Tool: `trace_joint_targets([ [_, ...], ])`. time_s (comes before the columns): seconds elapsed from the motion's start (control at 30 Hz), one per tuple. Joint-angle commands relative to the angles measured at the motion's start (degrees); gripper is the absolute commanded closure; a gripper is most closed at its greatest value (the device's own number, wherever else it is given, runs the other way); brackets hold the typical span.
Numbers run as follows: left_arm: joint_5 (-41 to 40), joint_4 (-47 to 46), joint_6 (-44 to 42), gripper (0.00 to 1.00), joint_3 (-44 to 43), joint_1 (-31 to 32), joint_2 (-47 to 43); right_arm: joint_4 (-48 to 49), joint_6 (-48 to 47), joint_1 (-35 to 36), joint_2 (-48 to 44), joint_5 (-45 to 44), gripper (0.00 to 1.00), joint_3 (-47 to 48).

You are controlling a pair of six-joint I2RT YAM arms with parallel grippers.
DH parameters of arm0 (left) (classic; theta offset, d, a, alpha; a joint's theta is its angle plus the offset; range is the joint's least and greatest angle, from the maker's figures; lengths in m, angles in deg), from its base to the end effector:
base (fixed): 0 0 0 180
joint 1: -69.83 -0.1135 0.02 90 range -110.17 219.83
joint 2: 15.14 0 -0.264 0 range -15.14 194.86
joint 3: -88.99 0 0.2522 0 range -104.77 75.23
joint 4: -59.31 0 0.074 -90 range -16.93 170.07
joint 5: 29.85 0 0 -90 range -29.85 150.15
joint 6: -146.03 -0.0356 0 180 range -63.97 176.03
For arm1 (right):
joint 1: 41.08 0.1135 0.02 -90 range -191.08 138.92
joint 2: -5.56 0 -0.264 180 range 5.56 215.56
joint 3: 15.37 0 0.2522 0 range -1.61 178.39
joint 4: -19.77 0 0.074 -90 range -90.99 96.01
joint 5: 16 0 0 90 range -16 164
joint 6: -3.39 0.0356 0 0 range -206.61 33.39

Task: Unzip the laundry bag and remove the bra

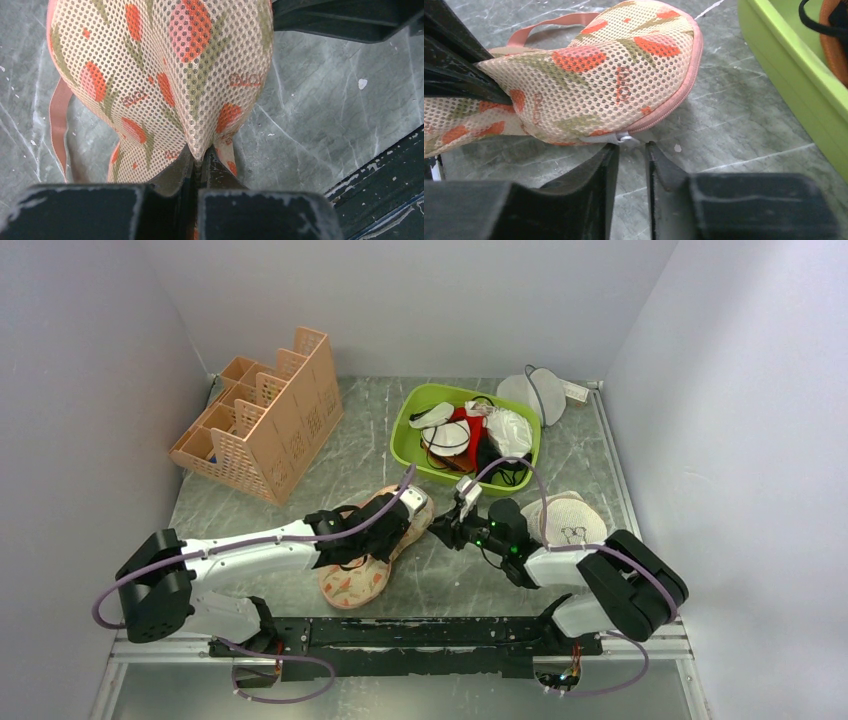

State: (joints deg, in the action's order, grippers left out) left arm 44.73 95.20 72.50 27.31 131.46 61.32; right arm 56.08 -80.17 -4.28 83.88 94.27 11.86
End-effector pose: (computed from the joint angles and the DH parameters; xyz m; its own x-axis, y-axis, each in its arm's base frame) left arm 0.1370 -0.2337 0.2220 -0.5702 0.4808 -0.6661 0.6324 0.7744 0.0175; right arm 0.1758 0.1469 0.1484 -0.2961 -0.0901 -0.9509 -0.8020 0.5641 0.1963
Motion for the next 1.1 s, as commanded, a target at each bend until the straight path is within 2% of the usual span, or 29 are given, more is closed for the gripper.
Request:
trace_joint_targets([
  [0.0, -0.99, -1.57, 0.06, 0.93, 0.46, 0.76, -2.02, 5.57, 0.45, -0.40, 1.50, 0.35, 0.79, 0.04],
  [0.2, -1.33, -1.50, 0.12, 0.93, 0.37, 0.97, -1.82, 5.92, 0.13, -0.50, 0.33, -0.21, 0.88, -0.54],
  [0.3, -1.36, -1.27, 0.13, 0.93, 0.13, 1.04, -1.46, 3.83, -0.32, -0.50, -1.29, -0.36, 1.00, -0.28],
  [0.43, -2.27, -0.50, 0.35, 0.93, -0.26, 1.32, -1.77, 1.00, -1.04, -0.46, -3.68, 0.71, 1.00, -0.30],
  [0.57, -4.86, 0.94, 1.76, 0.91, -0.67, 1.33, -2.39, -0.80, 0.16, -0.43, -7.74, -2.50, 1.00, -2.92],
  [0.63, -8.07, 3.49, 4.21, 0.86, -1.67, 1.31, -1.56, -2.67, 0.28, -0.48, -9.63, -4.20, 1.00, -3.57],
  [0.7, -10.66, 6.56, 7.97, 0.68, -3.27, 1.30, -0.49, -4.22, 1.29, -0.49, -10.61, -3.83, 1.00, -3.91],
  [0.73, -10.77, 7.81, 9.25, 0.63, -4.20, 1.37, -0.11, -4.34, 2.29, -0.46, -10.74, -3.40, 1.00, -3.97],
  [0.93, -2.49, 9.80, 18.50, 0.55, -6.50, 1.48, -4.55, -8.14, 8.58, 0.05, -10.42, -2.77, 1.00, -2.89],
  [1.07, 5.72, 4.39, 24.16, 0.46, -3.67, 1.56, -10.36, -12.18, 11.65, 1.50, -11.38, -2.93, 1.00, -2.59],
])
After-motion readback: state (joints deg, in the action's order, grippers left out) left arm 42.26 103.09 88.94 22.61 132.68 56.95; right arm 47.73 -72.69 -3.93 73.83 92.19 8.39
